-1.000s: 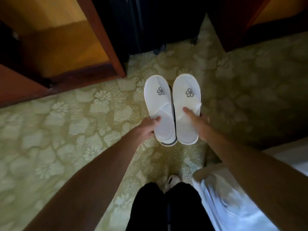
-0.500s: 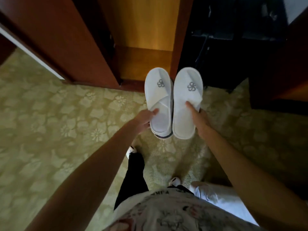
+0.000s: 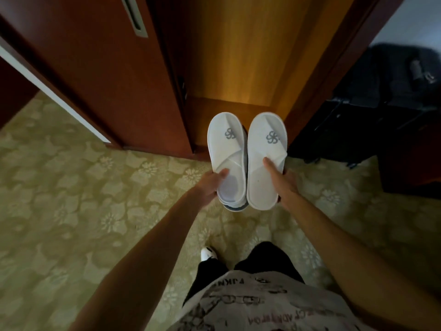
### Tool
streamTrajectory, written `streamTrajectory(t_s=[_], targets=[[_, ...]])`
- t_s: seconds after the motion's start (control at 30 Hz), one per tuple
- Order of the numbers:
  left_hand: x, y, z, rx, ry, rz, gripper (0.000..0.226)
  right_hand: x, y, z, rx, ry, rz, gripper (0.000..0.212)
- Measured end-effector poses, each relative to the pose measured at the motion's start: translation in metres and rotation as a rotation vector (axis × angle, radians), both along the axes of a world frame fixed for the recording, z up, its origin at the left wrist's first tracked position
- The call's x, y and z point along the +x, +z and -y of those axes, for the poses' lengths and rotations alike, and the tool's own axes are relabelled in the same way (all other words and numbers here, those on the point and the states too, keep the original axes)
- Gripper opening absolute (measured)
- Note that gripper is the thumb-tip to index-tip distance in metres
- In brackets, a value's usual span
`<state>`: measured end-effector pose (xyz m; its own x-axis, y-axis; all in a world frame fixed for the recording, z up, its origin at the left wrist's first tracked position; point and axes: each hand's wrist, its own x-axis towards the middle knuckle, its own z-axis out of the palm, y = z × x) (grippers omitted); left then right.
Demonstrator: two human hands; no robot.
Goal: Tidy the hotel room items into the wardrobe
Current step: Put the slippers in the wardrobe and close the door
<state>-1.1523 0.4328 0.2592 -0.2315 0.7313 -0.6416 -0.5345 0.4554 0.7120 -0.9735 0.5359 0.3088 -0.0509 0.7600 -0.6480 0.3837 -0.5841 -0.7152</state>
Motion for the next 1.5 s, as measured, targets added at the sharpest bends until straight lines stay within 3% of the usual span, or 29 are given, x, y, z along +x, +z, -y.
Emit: streamTrajectory(t_s=[0.33, 0.47, 0.6, 0.7, 0.83, 0.93, 1.17, 1.33, 1.5], targets=[[-0.079, -0.048, -0.133, -0.094, -0.084, -0.037, 0.039, -0.070, -0.049, -0.103, -0.090, -0.109, -0.023, 0.054], [-0.107, -0.065, -0.206, -0.148, -0.061, -0.070, 0.039, -0.099, -0.080, -0.170, -0.088, -0.183, -0.028, 0.059], [-0.136, -0.096, -0.280, -0.196, -0.064, -0.081, 0.041, -0.134, -0.111, -0.241, 0.023, -0.224, 0.023, 0.094], [-0.157, -0.130, -0.338, -0.224, -0.046, -0.084, 0.053, -0.157, -0.144, -0.297, 0.112, -0.254, 0.110, 0.088], [-0.175, -0.200, -0.416, -0.304, -0.041, -0.262, 0.074, -0.181, -0.222, -0.366, 0.226, -0.276, 0.152, 0.073], [-0.188, -0.277, -0.466, -0.252, -0.025, -0.368, 0.058, -0.195, -0.300, -0.415, 0.285, -0.310, 0.191, 0.062], [-0.199, -0.486, -0.549, -0.177, -0.050, -0.458, 0.059, -0.212, -0.513, -0.495, 0.348, -0.233, 0.335, 0.052], [-0.212, -0.629, -0.606, -0.157, -0.102, -0.453, 0.064, -0.219, -0.665, -0.551, 0.358, -0.202, 0.371, 0.061], [-0.224, -0.717, -0.656, -0.100, -0.175, -0.572, 0.076, -0.229, -0.750, -0.598, 0.418, -0.168, 0.329, 0.088]])
